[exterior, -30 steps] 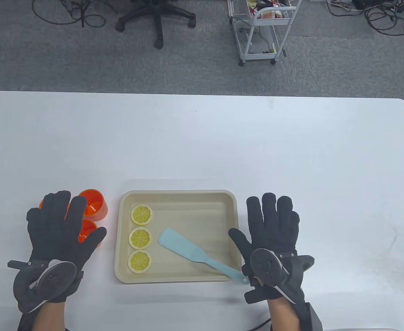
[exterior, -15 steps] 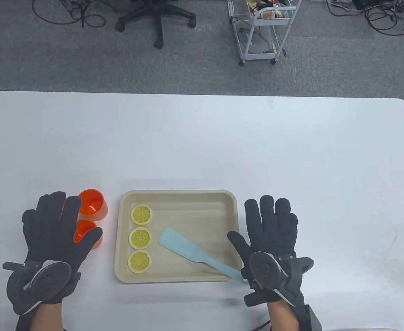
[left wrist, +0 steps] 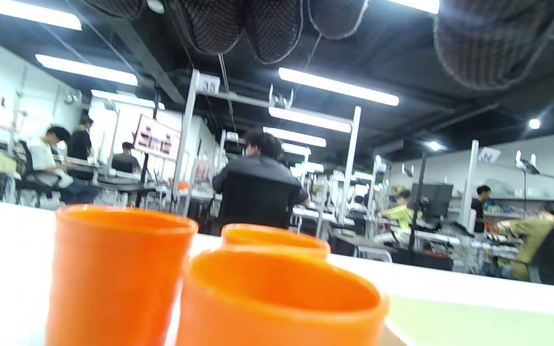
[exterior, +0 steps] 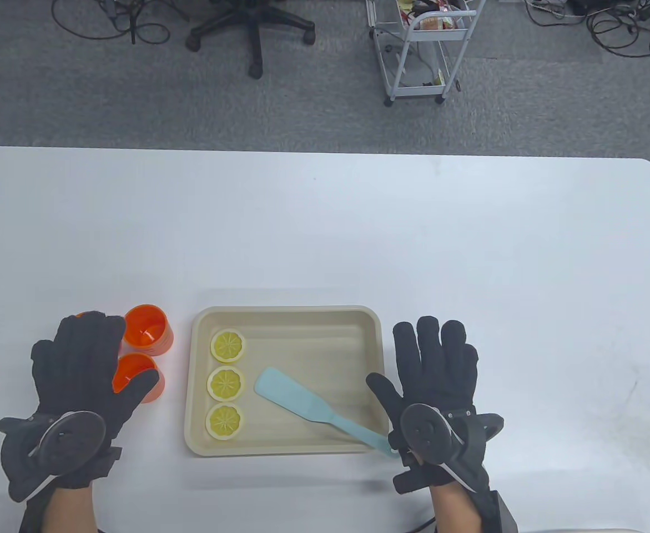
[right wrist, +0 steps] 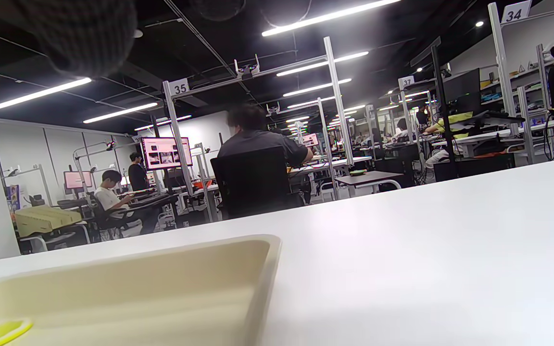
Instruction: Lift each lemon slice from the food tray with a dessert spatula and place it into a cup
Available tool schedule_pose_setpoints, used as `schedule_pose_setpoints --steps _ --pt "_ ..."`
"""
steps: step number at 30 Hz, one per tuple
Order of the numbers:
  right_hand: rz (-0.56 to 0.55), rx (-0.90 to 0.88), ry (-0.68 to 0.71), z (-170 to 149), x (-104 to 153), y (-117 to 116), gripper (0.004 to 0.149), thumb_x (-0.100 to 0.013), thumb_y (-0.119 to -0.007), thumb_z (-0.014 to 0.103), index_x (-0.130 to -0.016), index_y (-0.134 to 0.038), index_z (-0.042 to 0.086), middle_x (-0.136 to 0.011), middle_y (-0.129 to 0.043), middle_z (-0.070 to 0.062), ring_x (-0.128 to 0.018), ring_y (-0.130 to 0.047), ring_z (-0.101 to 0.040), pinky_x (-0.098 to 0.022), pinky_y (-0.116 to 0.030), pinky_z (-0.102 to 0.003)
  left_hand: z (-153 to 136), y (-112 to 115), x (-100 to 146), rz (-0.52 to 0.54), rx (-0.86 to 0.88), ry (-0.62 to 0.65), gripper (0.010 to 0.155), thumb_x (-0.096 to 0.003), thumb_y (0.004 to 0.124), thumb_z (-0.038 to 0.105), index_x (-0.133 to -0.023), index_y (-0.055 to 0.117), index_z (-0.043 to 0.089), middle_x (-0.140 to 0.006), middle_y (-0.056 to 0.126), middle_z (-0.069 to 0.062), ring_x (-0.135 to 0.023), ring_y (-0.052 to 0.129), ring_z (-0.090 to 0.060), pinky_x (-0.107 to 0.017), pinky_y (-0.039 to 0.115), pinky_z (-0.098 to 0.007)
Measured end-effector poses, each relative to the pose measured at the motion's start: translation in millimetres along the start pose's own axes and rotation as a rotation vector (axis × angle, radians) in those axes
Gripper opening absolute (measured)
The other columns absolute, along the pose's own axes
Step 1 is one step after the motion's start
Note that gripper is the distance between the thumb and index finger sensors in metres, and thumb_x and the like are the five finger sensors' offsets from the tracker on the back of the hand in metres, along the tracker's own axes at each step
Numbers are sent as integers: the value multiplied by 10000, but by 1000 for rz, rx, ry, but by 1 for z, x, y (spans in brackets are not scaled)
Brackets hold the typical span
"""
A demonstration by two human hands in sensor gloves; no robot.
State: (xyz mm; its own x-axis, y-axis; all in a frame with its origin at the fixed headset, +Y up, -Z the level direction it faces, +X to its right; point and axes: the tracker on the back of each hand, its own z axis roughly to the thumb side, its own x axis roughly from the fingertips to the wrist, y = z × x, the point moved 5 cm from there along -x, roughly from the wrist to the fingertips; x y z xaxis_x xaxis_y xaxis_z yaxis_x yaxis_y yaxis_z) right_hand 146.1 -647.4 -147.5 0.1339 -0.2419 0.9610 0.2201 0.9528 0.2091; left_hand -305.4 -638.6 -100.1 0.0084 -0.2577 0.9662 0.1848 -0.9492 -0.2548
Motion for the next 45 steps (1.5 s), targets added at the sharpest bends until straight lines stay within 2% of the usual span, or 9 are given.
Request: schedule_pose_setpoints --steps 3,10,18,21,24,28,34,40,45 --pt "19 0 -3 -1 -1 -3 840 -536 -744 619 -1181 -309 302 -1261 -302 -76 -1178 -194 -454 -812 -261 -678 -8 15 -3 -175 13 -1 1083 -494 812 717 -1241 196 232 -1317 387 -146 -1209 312 -531 -795 287 -831" --pt "51 1 -3 -2 -2 -7 833 -539 -742 616 -1180 -314 301 -1260 -310 -79 -1178 -197 -453 -812 -263 -678 -18 46 -4 -422 -32 -75 1188 -453 849 728 -1241 175 148 -1292 442 -160 -1198 283 -551 -777 274 -844" --pt "67 3 -1 -2 -3 -9 832 -541 -739 615 -1181 -311 298 -1260 -313 -79 -1177 -198 -454 -812 -262 -677 -18 70 -5 -537 -123 -106 1204 -437 885 706 -1239 204 121 -1269 492 -162 -1193 288 -547 -776 270 -837" --pt "73 4 -1 -1 -3 -10 832 -541 -739 614 -1181 -311 299 -1259 -315 -81 -1177 -197 -456 -812 -262 -677 -15 76 -6 -546 -190 -113 1174 -457 892 675 -1233 207 122 -1252 509 -151 -1190 317 -538 -781 280 -825" --pt "77 7 1 -1 -3 -10 829 -542 -738 614 -1180 -312 299 -1258 -317 -80 -1176 -199 -455 -812 -262 -676 -13 75 -7 -525 -214 -114 1116 -490 850 681 -1237 228 131 -1249 529 -139 -1188 349 -538 -779 284 -826" --pt "80 8 6 0 -3 -11 831 -542 -738 613 -1180 -311 298 -1259 -316 -80 -1176 -199 -456 -813 -263 -676 -14 66 -5 -513 -171 -118 1100 -501 863 669 -1238 228 155 -1254 524 -123 -1186 360 -538 -780 281 -825" --pt "61 -31 22 3 -3 -7 830 -541 -741 611 -1179 -314 295 -1256 -326 -79 -1176 -211 -457 -812 -270 -675 -10 16 1 -336 -62 -89 1106 -494 897 658 -1243 253 161 -1249 539 -123 -1189 384 -537 -787 294 -825" --pt "20 -120 66 12 2 3 831 -543 -746 610 -1180 -317 291 -1255 -335 -80 -1175 -231 -460 -812 -279 -675 19 -11 6 -152 91 97 1077 -473 897 686 -1241 322 195 -1229 564 -112 -1192 440 -507 -798 330 -818" --pt "24 -194 142 25 6 5 844 -538 -758 613 -1180 -319 284 -1253 -350 -80 -1175 -249 -462 -811 -287 -677 50 -13 10 -107 134 231 1052 -465 900 688 -1235 365 211 -1225 577 -105 -1194 466 -489 -817 357 -796"
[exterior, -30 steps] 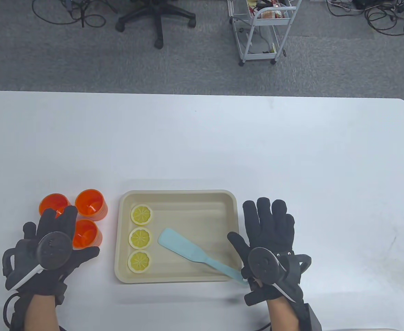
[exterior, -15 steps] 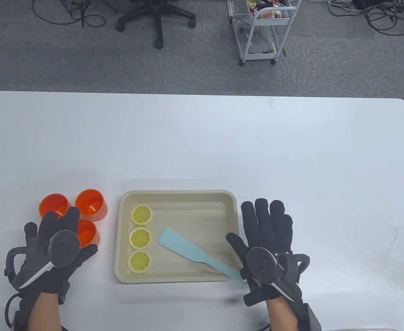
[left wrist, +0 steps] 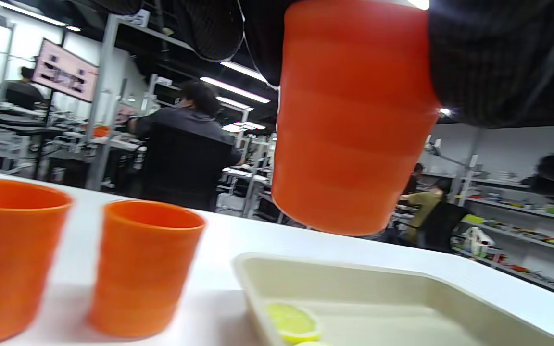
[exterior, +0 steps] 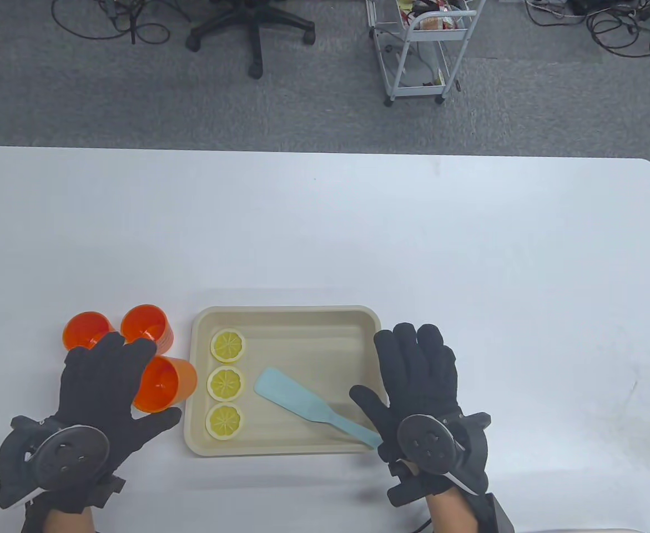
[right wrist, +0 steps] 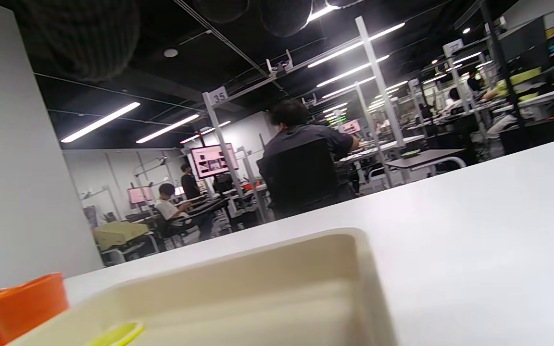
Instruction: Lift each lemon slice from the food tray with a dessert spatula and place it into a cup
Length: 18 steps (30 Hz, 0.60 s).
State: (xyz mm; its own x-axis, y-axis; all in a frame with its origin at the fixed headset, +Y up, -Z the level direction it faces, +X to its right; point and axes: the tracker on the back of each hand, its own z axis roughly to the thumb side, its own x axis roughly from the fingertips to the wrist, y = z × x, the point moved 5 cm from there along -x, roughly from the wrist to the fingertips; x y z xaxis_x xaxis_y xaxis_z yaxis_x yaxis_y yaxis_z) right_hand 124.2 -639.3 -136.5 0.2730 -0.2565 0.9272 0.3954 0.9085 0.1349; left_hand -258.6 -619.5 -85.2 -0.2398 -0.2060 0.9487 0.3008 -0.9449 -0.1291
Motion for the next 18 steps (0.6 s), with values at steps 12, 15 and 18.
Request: schedule_pose_setpoints --steps 12,15,18 --pt "236 -196 243 47 4 -37 954 -515 -829 607 -1174 -245 240 -1232 -397 -91 -1160 -382 -465 -805 -348 -678 69 35 -11 -49 30 247 1099 -416 933 676 -1225 363 199 -1205 615 -89 -1181 544 -448 -828 412 -775" --pt "264 -202 296 59 6 -43 987 -505 -852 604 -1172 -232 222 -1219 -421 -96 -1155 -413 -460 -804 -362 -676 80 41 -12 -66 33 287 1133 -392 951 670 -1223 356 181 -1197 630 -85 -1178 560 -437 -832 423 -765" --pt "288 -208 360 74 10 -48 1004 -499 -874 593 -1170 -232 213 -1202 -459 -96 -1145 -466 -448 -802 -389 -671 88 45 -12 -68 23 310 1161 -375 961 668 -1220 346 165 -1185 649 -81 -1171 586 -424 -835 438 -758"
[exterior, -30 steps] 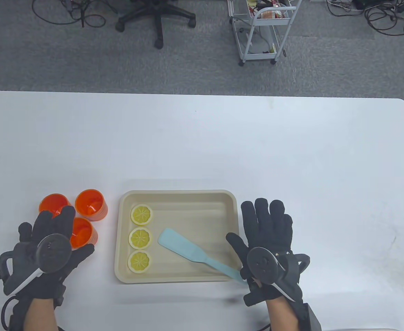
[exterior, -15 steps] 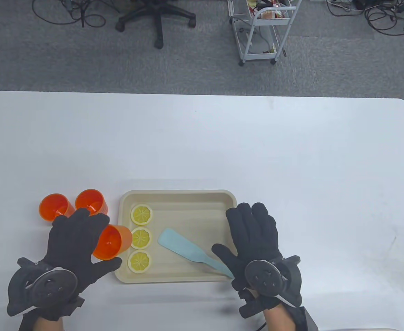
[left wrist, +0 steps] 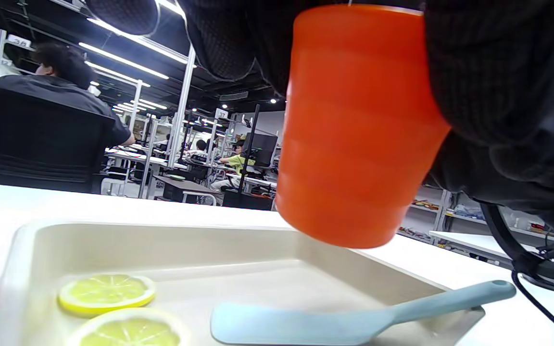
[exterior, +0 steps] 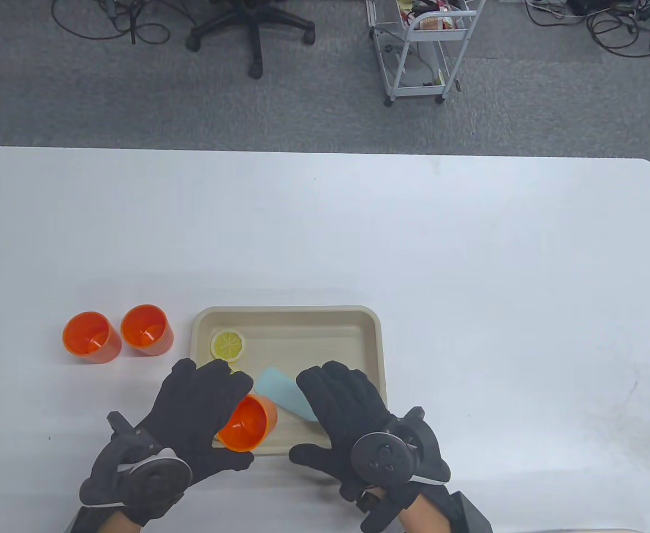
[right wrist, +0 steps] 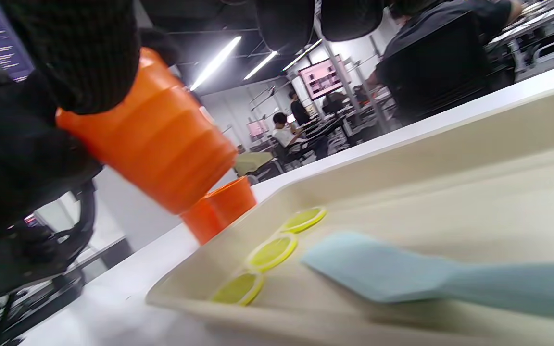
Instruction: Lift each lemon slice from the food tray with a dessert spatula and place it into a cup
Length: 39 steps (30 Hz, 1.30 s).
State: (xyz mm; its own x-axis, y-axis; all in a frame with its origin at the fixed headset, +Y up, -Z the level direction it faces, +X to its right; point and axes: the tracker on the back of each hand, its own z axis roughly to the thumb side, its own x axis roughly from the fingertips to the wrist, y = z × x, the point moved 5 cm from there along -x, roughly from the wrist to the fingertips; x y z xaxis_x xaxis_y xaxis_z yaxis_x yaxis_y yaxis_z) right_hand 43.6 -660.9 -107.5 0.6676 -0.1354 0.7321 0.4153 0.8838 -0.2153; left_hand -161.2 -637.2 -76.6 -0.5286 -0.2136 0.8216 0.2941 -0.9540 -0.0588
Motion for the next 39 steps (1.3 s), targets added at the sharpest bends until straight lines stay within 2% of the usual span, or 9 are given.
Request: schedule_pose_setpoints --steps 5,13,23,28,31,34,36,39 --pt "-3 34 61 19 -4 -10 1014 -482 -907 578 -1167 -257 209 -1170 -533 -77 -1126 -550 -413 -801 -434 -659 9 7 -4 -25 5 37 1186 -358 964 671 -1216 342 138 -1163 684 -74 -1160 623 -407 -834 459 -748" --pt "-25 146 69 30 -7 -21 1038 -433 -976 553 -1151 -338 160 -1107 -628 -64 -1048 -721 -367 -781 -534 -649 25 16 -9 -21 -48 69 1262 -291 958 692 -1204 333 83 -1104 755 -56 -1132 695 -364 -837 505 -721" --pt "-109 190 80 32 -6 -20 1047 -378 -1005 592 -1135 -444 138 -1065 -687 -79 -988 -799 -341 -761 -584 -650 18 23 -12 3 61 73 1268 -284 943 704 -1202 331 79 -1078 778 -58 -1111 722 -362 -822 536 -713" --pt "-107 178 65 28 -8 -17 1045 -377 -1011 591 -1142 -455 146 -1062 -694 -74 -989 -796 -339 -762 -578 -653 15 22 -11 35 25 50 1231 -297 906 735 -1203 358 106 -1074 793 -40 -1101 740 -350 -814 551 -717" --pt "-142 215 52 28 -6 -11 1047 -370 -1013 605 -1141 -467 152 -1049 -708 -67 -979 -805 -334 -760 -580 -653 17 20 -9 62 -33 32 1202 -315 877 755 -1205 369 126 -1073 795 -24 -1100 743 -344 -815 553 -718" --pt "-171 214 26 25 -4 -3 1046 -363 -1015 619 -1138 -486 157 -1037 -724 -61 -966 -820 -328 -759 -582 -651 17 16 -8 88 -4 41 1180 -334 881 738 -1208 361 142 -1100 769 -33 -1116 713 -362 -821 531 -727" --pt "-213 211 6 24 0 7 1043 -365 -1013 621 -1138 -490 155 -1035 -728 -64 -963 -822 -331 -757 -584 -650 14 12 -5 110 -5 30 1166 -351 880 732 -1214 341 162 -1135 730 -47 -1135 673 -383 -827 505 -736" --pt "-288 218 -48 16 8 26 1042 -368 -1010 621 -1139 -488 154 -1036 -729 -64 -965 -822 -329 -760 -582 -648 3 2 0 159 -101 -45 1149 -382 862 729 -1224 297 190 -1202 643 -61 -1167 604 -419 -835 459 -754"
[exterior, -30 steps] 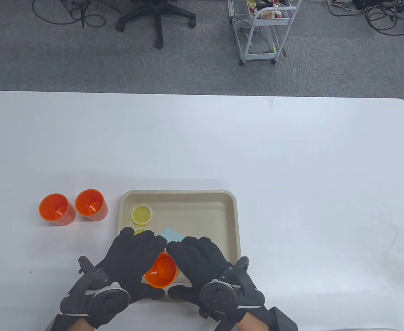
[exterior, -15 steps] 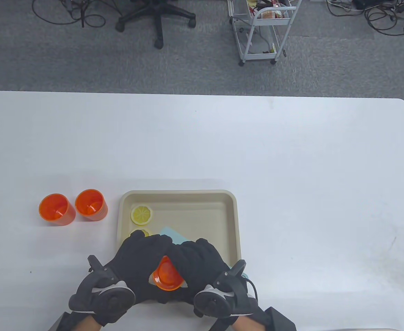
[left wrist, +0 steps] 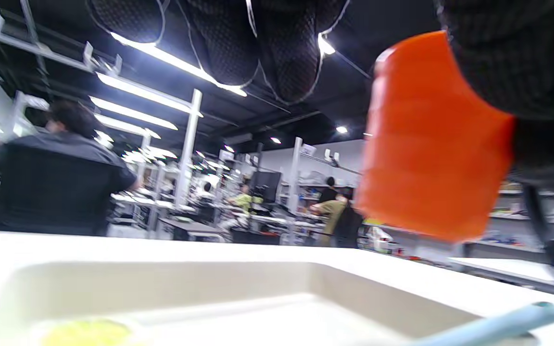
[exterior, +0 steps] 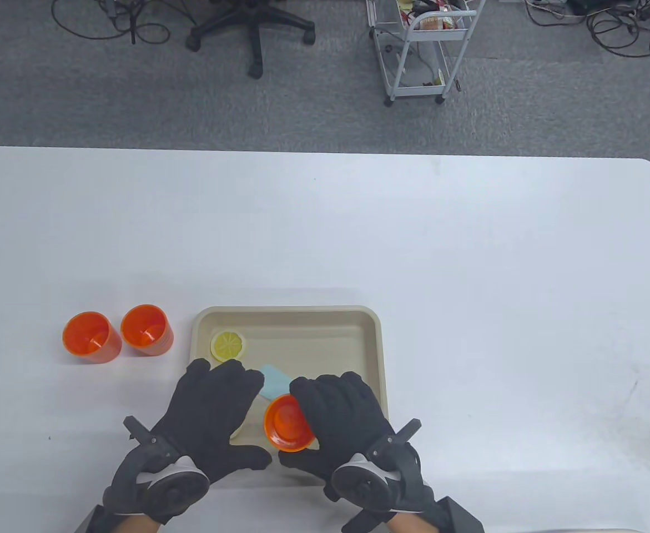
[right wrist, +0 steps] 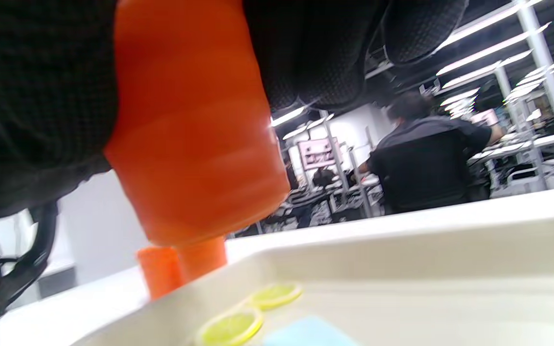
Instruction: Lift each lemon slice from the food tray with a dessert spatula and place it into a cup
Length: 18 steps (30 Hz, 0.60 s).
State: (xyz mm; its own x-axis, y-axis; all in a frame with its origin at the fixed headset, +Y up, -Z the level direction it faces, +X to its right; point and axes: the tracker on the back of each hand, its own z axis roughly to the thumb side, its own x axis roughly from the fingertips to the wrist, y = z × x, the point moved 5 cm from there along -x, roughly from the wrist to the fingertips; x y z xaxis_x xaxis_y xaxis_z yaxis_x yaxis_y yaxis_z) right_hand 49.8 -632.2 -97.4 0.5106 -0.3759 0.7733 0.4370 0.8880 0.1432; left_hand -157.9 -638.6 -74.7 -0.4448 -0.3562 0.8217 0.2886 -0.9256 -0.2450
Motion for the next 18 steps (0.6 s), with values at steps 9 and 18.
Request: schedule_pose_setpoints --steps 9,18 --pt "-149 18 -217 -58 12 42 1035 -381 -1008 614 -1148 -477 165 -1050 -718 -62 -992 -789 -342 -769 -560 -650 -42 -24 12 101 -104 -218 1068 -451 802 733 -1237 265 249 -1305 404 -133 -1207 443 -492 -827 348 -798" --pt "-186 86 -507 -132 25 50 1033 -389 -1014 596 -1152 -464 170 -1063 -704 -60 -1022 -748 -355 -779 -532 -653 -85 -26 23 103 -112 -380 1048 -471 788 732 -1239 269 245 -1308 370 -153 -1204 416 -509 -814 321 -808"
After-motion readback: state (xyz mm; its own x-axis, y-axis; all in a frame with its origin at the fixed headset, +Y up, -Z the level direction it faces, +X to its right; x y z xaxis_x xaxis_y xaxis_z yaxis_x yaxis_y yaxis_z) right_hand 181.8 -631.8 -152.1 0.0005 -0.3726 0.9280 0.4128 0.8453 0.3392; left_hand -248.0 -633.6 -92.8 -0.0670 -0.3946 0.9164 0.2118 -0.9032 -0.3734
